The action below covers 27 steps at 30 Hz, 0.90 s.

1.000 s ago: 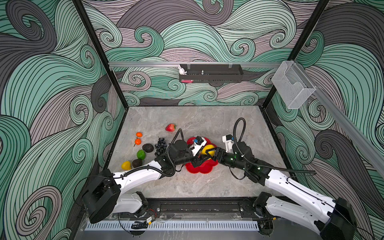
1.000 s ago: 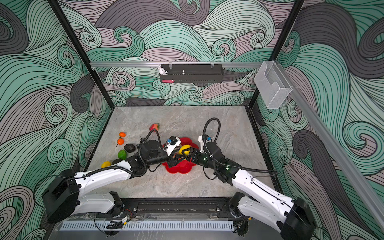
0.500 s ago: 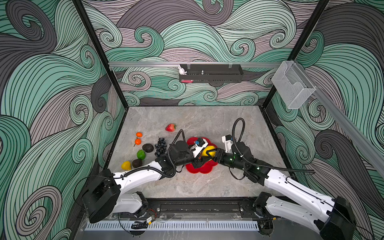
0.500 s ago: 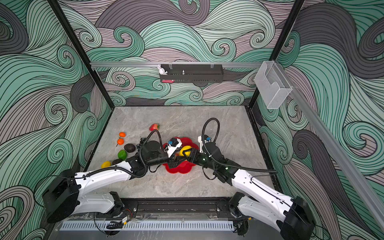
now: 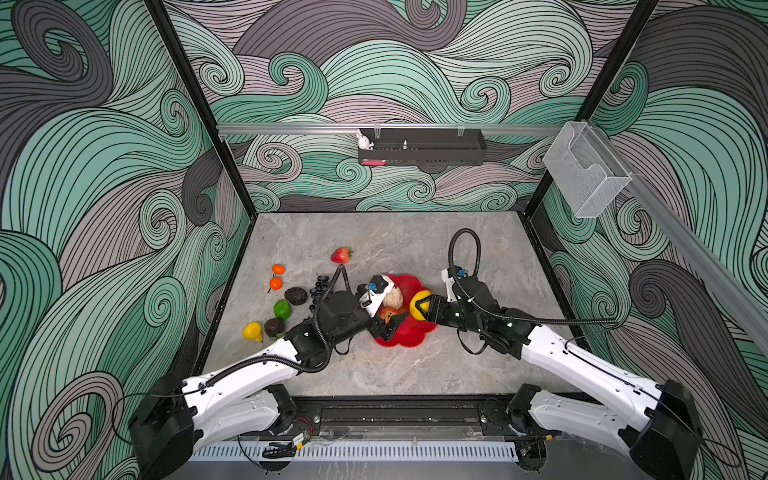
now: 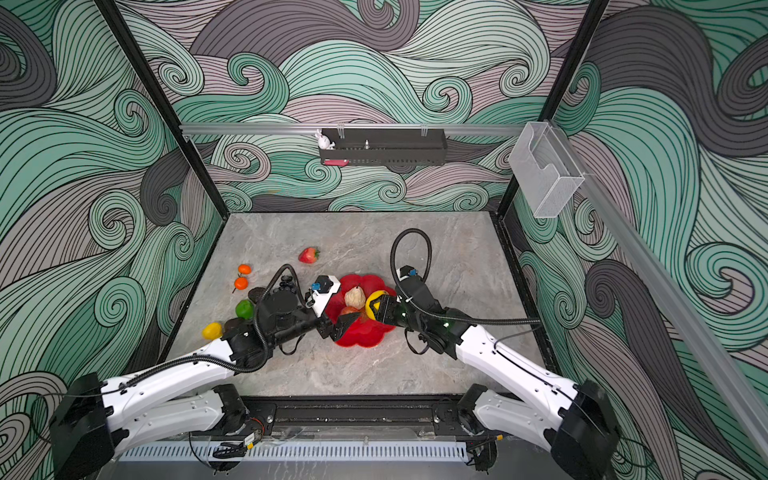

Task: Arrange fruit in a fruit bowl
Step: Place the fruit in the fruit bowl.

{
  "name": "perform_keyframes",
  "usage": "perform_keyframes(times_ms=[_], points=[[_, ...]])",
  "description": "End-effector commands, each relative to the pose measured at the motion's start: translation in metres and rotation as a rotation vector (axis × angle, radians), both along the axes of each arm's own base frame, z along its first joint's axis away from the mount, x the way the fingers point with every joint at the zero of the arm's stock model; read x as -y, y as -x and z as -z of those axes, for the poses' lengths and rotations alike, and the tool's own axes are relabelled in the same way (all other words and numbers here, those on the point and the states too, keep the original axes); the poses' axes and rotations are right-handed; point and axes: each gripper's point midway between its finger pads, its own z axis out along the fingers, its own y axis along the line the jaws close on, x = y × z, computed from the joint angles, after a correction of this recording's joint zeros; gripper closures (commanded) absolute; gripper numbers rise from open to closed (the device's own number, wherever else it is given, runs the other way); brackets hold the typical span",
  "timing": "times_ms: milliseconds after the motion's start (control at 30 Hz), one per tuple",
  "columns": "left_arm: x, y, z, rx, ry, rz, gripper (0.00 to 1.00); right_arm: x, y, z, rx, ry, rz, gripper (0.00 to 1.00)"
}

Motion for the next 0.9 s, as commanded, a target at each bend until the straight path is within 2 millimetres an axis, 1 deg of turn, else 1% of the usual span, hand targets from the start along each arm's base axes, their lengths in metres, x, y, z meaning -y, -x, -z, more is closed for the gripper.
perform_keyframes(times_ms=[0, 67, 133, 267, 433, 567, 867], points=[[-0.046, -0.018, 0.008, 0.002, -0.067, -0.256, 0.03, 0.004, 0.001, 0.013, -0.034, 0.108, -0.041, 0.52], [-0.072, -0.024, 0.01, 0.027, -0.102, -0.383, 0.02, 0.0, -0.001, 0.019, -0.058, 0.126, -0.056, 0.52], [-0.09, -0.027, 0.011, 0.054, -0.129, -0.464, 0.01, -0.005, -0.003, 0.023, -0.076, 0.134, -0.065, 0.51], [-0.113, -0.027, 0.012, 0.089, -0.157, -0.551, 0.01, -0.013, -0.009, 0.033, -0.111, 0.154, -0.078, 0.51], [-0.128, -0.025, 0.011, 0.112, -0.138, -0.607, 0.01, -0.021, -0.015, 0.047, -0.171, 0.149, -0.073, 0.49], [-0.136, -0.023, 0.009, 0.125, -0.115, -0.629, 0.01, -0.022, -0.019, 0.06, -0.22, 0.156, -0.061, 0.49], [-0.138, -0.022, 0.009, 0.128, -0.104, -0.636, 0.01, -0.025, -0.019, 0.08, -0.282, 0.169, -0.061, 0.49]])
